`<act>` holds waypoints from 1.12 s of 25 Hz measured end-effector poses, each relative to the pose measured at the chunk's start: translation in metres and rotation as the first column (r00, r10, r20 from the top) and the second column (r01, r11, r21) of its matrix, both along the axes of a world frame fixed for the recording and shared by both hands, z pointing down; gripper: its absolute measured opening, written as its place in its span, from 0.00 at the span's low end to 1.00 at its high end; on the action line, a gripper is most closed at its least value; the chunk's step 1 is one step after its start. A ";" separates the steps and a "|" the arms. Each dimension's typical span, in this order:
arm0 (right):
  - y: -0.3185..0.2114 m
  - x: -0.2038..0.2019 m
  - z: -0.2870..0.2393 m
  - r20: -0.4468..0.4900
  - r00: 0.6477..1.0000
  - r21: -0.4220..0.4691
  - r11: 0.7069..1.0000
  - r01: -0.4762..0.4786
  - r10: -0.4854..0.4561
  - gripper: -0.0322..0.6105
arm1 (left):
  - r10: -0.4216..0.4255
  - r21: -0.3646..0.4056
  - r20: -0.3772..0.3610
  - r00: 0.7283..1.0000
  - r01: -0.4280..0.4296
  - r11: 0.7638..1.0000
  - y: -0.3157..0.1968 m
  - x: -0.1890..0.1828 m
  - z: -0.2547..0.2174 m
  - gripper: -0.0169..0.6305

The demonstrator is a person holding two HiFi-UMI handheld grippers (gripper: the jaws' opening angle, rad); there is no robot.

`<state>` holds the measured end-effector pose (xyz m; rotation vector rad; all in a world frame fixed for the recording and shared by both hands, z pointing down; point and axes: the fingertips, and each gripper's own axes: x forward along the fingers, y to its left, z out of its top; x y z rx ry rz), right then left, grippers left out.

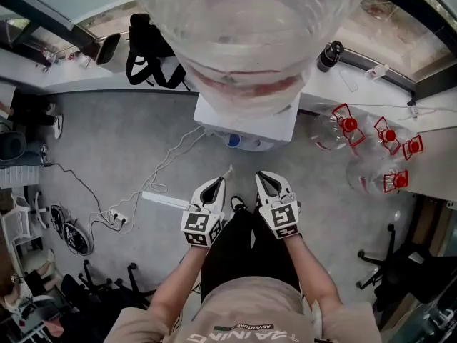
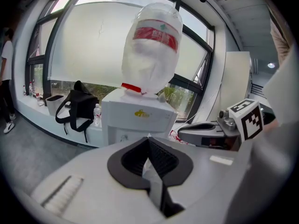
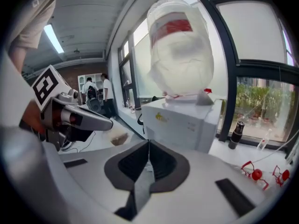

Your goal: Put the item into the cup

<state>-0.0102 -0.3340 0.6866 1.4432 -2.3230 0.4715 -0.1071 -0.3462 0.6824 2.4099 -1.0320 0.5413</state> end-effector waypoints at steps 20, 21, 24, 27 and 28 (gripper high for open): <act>-0.034 -0.032 0.163 -0.030 0.997 -0.059 0.995 0.075 -0.077 0.07 | -0.089 -0.071 0.051 0.995 0.092 0.993 -0.081 0.001 0.193 0.04; -0.034 -0.033 0.168 -0.026 0.997 -0.064 0.995 0.077 -0.079 0.07 | -0.088 -0.071 0.053 0.995 0.092 0.993 -0.086 0.001 0.198 0.04; -0.035 -0.035 0.180 -0.015 0.997 -0.078 0.994 0.077 -0.079 0.07 | -0.071 -0.067 0.061 0.996 0.075 0.995 -0.098 0.008 0.209 0.04; -0.032 -0.037 0.191 -0.011 0.995 -0.093 0.991 0.094 -0.096 0.07 | -0.074 -0.082 0.051 0.996 0.078 0.994 -0.104 0.018 0.218 0.04; -0.031 -0.038 0.193 -0.012 0.995 -0.096 0.990 0.101 -0.102 0.07 | -0.074 -0.081 0.052 0.996 0.078 0.994 -0.107 0.021 0.220 0.04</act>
